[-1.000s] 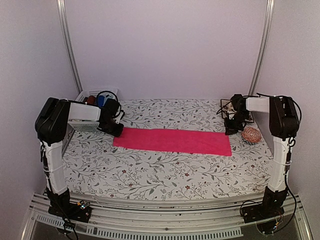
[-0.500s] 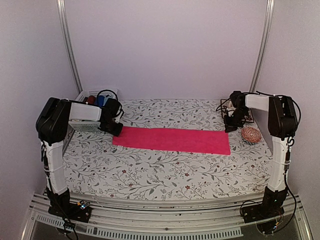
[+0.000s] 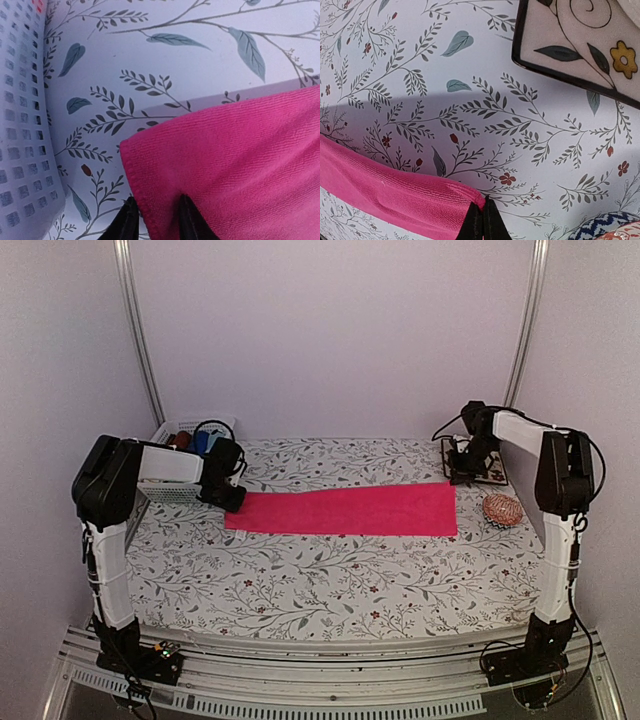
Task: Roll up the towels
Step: Adjust the towel at the center of the board.
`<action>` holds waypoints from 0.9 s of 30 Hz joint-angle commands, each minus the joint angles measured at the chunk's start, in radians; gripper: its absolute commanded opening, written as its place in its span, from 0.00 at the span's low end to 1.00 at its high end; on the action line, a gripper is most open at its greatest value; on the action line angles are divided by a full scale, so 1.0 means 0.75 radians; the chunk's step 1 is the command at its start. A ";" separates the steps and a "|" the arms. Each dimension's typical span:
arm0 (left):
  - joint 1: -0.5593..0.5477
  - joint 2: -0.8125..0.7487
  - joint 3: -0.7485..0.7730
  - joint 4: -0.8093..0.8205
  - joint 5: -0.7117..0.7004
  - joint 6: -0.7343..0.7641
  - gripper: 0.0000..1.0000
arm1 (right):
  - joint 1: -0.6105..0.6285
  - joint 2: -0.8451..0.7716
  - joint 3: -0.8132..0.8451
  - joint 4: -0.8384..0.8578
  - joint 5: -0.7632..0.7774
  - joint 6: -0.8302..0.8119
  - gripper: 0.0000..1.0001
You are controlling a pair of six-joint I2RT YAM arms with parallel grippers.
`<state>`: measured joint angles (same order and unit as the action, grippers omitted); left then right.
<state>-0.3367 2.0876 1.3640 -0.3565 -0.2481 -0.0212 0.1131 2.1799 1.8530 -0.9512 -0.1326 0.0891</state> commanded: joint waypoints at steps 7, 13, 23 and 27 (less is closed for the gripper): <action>0.015 0.011 -0.118 -0.091 -0.077 -0.081 0.31 | 0.007 0.212 0.154 0.012 0.186 -0.035 0.03; 0.015 -0.023 -0.140 -0.096 -0.096 -0.113 0.57 | 0.031 0.259 0.156 0.022 0.228 -0.040 0.31; 0.000 -0.115 -0.084 -0.086 -0.077 -0.121 0.97 | 0.030 0.002 -0.139 0.138 0.112 0.022 0.44; -0.018 -0.113 -0.040 -0.081 -0.060 -0.088 0.97 | 0.021 -0.051 -0.249 0.160 0.160 0.033 0.43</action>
<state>-0.3302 2.0212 1.2991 -0.3695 -0.3222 -0.1150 0.1307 2.2028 1.7298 -0.8658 -0.0280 0.0925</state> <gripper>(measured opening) 0.966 0.434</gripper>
